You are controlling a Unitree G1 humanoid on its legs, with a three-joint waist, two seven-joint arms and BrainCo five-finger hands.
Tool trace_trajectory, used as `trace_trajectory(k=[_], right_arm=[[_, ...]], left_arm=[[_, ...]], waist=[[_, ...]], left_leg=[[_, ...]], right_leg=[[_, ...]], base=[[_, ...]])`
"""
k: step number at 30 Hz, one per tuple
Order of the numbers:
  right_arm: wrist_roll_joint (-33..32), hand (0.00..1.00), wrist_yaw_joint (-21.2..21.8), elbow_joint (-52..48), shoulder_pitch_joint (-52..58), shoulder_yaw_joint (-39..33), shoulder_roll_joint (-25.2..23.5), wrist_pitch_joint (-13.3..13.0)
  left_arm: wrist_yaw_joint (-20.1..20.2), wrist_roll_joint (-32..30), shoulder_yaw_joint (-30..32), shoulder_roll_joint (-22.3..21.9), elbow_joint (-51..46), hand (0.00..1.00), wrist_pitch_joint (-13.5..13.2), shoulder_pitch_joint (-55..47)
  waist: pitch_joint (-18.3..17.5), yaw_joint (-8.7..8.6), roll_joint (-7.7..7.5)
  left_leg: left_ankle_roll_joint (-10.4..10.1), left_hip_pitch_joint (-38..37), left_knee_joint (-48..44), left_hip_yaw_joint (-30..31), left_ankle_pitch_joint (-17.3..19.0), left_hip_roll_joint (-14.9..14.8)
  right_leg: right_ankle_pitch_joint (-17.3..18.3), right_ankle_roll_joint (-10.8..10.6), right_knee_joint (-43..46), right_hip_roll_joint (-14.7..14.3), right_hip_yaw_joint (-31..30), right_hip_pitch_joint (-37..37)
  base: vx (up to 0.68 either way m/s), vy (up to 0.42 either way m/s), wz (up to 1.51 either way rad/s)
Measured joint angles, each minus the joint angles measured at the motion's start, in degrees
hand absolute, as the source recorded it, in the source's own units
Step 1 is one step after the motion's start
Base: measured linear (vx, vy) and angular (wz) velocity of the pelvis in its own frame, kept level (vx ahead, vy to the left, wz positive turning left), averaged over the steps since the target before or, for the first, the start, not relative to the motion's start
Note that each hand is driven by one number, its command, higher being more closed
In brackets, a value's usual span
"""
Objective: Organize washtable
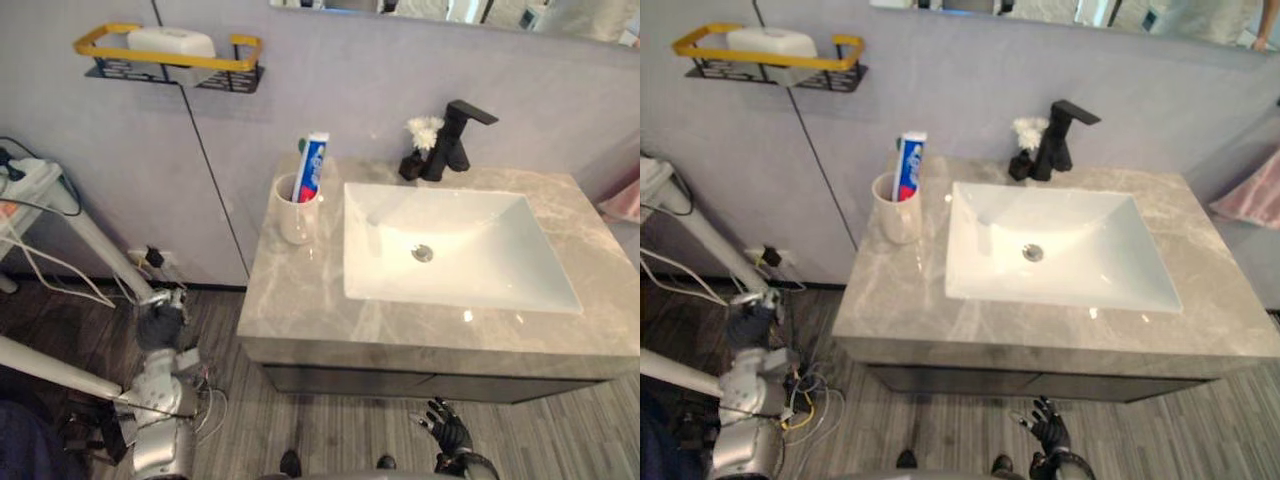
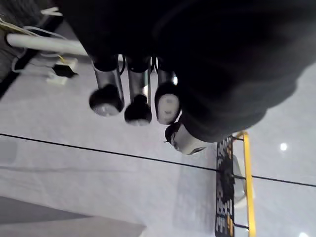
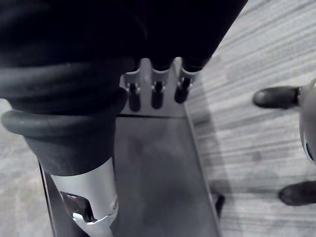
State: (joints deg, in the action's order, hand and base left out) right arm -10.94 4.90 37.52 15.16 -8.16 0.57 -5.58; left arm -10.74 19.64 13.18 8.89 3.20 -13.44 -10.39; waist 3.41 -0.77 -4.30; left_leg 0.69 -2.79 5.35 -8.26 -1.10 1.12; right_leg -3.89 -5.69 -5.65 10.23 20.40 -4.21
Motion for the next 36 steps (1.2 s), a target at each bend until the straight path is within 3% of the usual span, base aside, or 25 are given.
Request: trace_trajectory(k=[7, 13, 22, 32, 36], right_arm=[[0.00, 0.00, -0.09, -0.15, -0.01, 0.01, 0.01, 0.00], [-0.13, 0.00, -1.11, -0.15, -0.01, -0.30, 0.03, 0.00], [-0.22, 0.00, -1.48, 4.03, -2.34, -1.71, 0.03, -0.05], [0.90, 0.00, -2.56, 9.13, -3.79, -2.58, 0.80, -0.04], [2.63, 0.00, -3.62, 11.20, -5.14, -2.62, 1.13, -0.03]], left_arm=[[0.78, -0.26, 1.01, -2.94, 8.21, 0.00, 1.92, -2.12], [2.81, -2.49, 0.81, -5.56, 21.02, 0.00, 3.95, -2.05], [5.67, -4.71, -1.98, -5.93, 38.94, 0.00, 6.21, -1.96], [6.13, -11.80, -5.64, -5.35, 44.80, 0.00, 6.94, -1.91], [6.88, -13.94, -6.96, -5.26, 46.73, 0.00, 6.98, -1.62]], waist=[[-0.66, 0.59, 0.76], [-1.30, 1.41, 1.25], [-1.49, 1.34, 1.07], [-1.40, 1.04, 1.20], [-1.24, 0.07, 1.47]], left_leg=[[-0.34, 0.15, 0.07, 1.09, -0.02, -0.06], [-0.33, -0.07, 0.02, 1.83, -0.12, -0.18], [-0.39, -0.26, -0.01, 1.68, -0.08, -0.14], [-0.66, -0.47, 0.01, 1.69, 0.10, -0.14], [-0.53, -0.53, 0.00, 1.67, 0.02, -0.13]], right_leg=[[0.93, -0.54, 0.01, 0.05, 1.84, -0.72], [1.40, -0.90, 0.02, -0.06, 3.02, -1.52], [1.48, -1.00, 0.02, -0.06, 2.73, -1.57], [1.38, -1.11, -0.01, -0.09, 2.24, -1.55], [1.37, -1.13, 0.00, -0.13, 2.09, -1.56]], base=[[-0.04, -0.024, 0.11], [0.01, -0.026, 0.09], [-0.01, -0.004, 0.00], [-0.04, -0.012, -0.02], [0.00, 0.000, 0.00]])
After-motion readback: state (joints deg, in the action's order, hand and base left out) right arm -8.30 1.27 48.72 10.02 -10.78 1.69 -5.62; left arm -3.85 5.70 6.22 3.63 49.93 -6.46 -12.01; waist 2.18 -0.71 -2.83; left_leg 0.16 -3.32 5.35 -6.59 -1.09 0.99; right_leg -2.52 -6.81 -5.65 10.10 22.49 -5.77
